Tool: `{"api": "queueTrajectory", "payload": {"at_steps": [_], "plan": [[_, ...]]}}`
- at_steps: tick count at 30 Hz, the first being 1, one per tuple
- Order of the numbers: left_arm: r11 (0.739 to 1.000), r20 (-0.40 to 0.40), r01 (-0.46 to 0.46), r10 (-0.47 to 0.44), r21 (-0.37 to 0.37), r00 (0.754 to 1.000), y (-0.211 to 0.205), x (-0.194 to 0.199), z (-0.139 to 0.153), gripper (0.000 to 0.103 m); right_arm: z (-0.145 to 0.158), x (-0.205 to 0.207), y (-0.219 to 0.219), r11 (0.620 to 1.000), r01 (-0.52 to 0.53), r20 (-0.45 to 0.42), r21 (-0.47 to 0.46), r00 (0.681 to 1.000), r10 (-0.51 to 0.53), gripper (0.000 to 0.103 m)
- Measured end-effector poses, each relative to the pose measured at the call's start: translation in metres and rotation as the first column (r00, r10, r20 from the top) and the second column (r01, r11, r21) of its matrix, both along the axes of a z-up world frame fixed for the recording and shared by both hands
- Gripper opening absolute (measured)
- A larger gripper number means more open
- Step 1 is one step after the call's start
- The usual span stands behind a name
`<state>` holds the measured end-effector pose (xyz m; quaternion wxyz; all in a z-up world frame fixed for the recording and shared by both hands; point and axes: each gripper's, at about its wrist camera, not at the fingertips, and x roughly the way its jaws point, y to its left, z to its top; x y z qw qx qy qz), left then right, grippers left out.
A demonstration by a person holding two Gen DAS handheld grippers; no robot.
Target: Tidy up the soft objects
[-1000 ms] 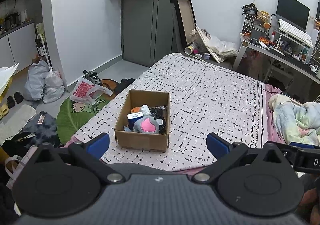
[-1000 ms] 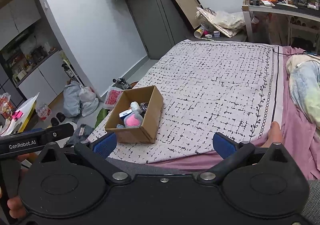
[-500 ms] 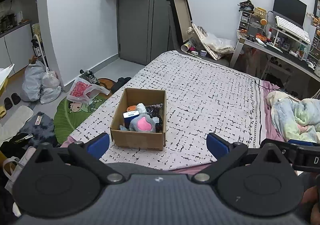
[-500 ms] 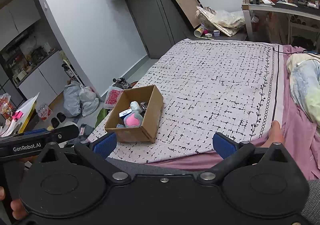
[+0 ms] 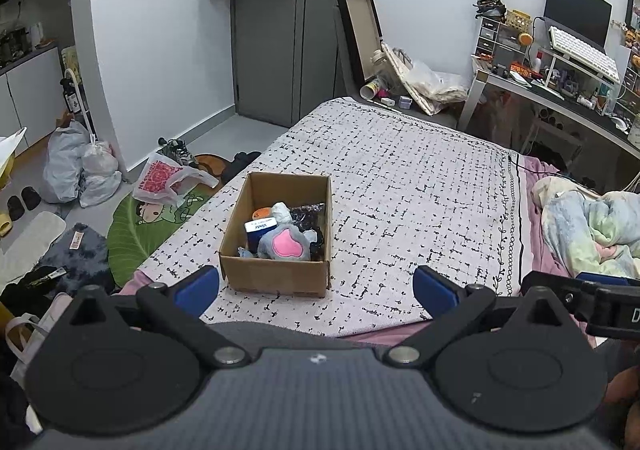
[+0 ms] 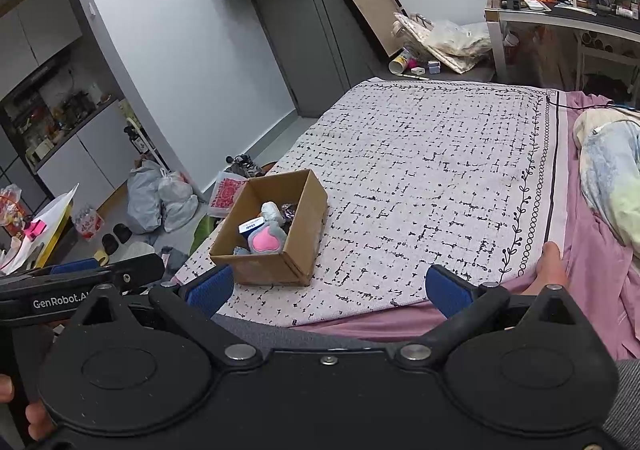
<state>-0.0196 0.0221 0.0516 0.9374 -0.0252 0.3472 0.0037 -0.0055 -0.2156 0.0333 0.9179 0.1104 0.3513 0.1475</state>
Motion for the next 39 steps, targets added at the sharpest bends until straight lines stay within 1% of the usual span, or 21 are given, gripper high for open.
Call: {"api": "queueTrajectory", "payload": {"at_steps": [15,21,35,39], "plan": [[1.0,0.005,0.006,-0.006,0.004,1.0,-0.0043,-0.0001,0.001,0.102,-0.0013,0.0,-0.0027,1.0,-0.002,-0.003,0.007,1.0,0.002,0.103],[1.0,0.001,0.007,-0.007,0.004,1.0,-0.0051,0.0006,0.0003,0.102,-0.0026,0.0007,-0.0066,1.0,0.003,-0.009,0.024,1.0,-0.003,0.103],[1.0,-0.017,0.006,-0.006,0.003,1.0,-0.0069,0.0031,-0.007,0.102,-0.0039,0.0018,-0.0078,1.0,0.007,-0.011,0.017,1.0,-0.007,0.103],[1.0,-0.009,0.01,-0.01,0.011,1.0,-0.0082,0.0013,-0.0077,0.102,-0.0038,0.0017,-0.006,1.0,0.009,-0.011,0.013,1.0,-0.009,0.103]]}}
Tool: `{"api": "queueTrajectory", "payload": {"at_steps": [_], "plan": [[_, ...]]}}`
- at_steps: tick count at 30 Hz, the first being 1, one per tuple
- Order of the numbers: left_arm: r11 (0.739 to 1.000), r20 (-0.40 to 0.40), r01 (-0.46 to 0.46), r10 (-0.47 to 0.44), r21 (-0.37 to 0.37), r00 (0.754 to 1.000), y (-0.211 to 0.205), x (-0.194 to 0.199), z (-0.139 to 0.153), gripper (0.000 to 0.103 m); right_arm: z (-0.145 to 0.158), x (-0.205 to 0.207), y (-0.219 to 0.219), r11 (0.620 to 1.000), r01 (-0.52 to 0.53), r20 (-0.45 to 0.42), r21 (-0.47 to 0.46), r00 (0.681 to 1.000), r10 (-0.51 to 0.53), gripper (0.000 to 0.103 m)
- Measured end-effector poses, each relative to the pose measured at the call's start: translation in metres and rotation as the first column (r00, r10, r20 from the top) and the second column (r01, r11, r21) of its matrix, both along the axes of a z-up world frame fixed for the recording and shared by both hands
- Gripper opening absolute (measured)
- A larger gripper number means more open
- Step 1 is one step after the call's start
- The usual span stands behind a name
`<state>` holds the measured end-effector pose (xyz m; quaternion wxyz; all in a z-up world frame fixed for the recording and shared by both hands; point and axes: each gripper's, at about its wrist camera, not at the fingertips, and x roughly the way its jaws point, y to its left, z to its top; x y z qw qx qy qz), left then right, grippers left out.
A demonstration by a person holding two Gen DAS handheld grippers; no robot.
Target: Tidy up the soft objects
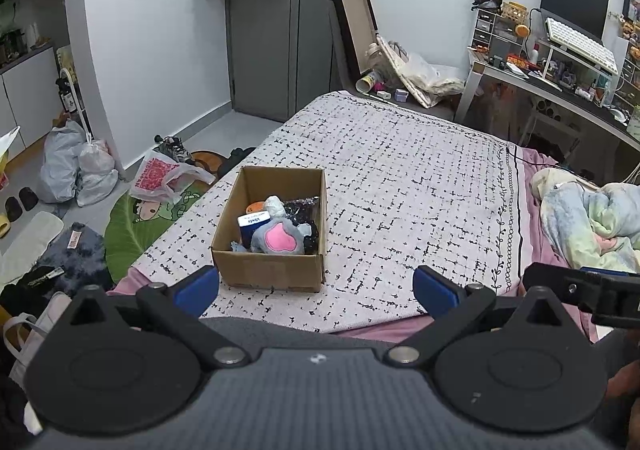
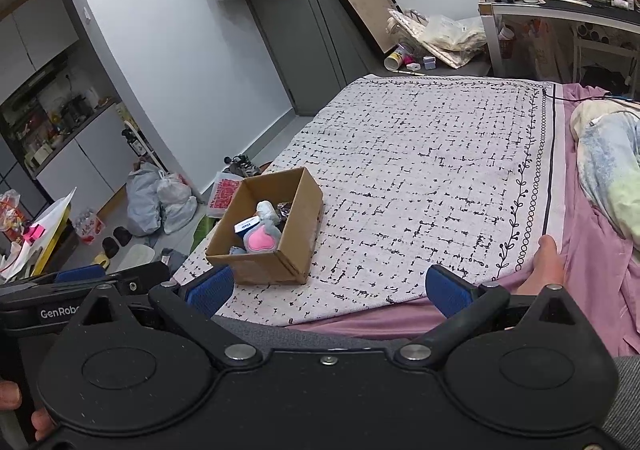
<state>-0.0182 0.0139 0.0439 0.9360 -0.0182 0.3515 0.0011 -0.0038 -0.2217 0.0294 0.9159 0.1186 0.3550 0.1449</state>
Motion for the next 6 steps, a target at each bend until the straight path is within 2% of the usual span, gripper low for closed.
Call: {"api": "queueTrajectory", "payload": {"at_steps": [6], "plan": [[1.0,0.003,0.003,-0.003,-0.005,1.0,0.0,0.0001,-0.0002,0.102,-0.0012,0.0002,0.0013,1.0,0.003,-0.001,-0.011,1.0,-0.003,0.103]]}}
